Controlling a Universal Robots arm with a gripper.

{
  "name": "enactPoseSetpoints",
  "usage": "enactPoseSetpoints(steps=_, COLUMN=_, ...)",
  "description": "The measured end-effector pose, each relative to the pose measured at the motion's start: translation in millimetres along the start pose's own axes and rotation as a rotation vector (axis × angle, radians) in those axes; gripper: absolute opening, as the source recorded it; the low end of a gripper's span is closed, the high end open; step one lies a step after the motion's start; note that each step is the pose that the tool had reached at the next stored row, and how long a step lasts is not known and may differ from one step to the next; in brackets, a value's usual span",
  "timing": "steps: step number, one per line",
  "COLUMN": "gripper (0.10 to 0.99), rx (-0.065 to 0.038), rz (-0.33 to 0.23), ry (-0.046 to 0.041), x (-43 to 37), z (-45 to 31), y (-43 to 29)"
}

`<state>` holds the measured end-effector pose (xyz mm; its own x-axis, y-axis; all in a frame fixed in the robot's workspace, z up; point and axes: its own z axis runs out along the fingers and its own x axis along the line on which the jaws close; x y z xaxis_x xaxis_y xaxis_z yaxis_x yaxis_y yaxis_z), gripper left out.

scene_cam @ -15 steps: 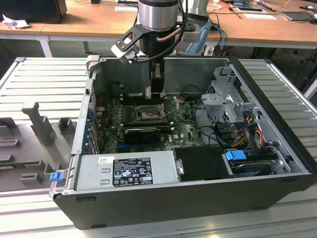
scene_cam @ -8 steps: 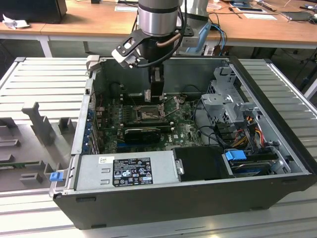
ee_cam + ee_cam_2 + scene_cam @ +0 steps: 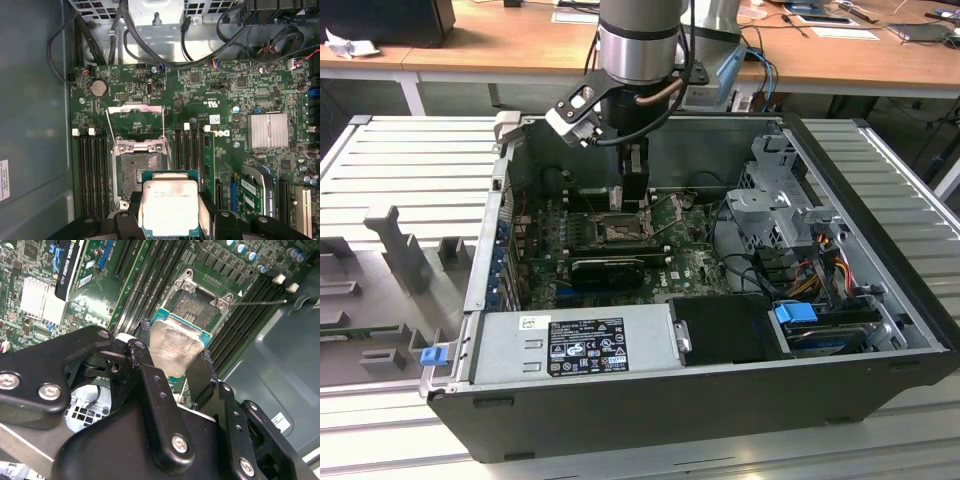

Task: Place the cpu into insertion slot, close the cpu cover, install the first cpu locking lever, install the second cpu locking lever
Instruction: 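Place the cpu into insertion slot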

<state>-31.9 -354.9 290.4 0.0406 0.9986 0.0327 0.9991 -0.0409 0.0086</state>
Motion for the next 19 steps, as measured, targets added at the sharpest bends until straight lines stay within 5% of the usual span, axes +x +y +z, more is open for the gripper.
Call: enactPoseSetpoints(steps=19, gripper=0.529, rx=0.001, rz=-0.017, ry=0.0003, x=15.3, z=21.3, y=-0.8)
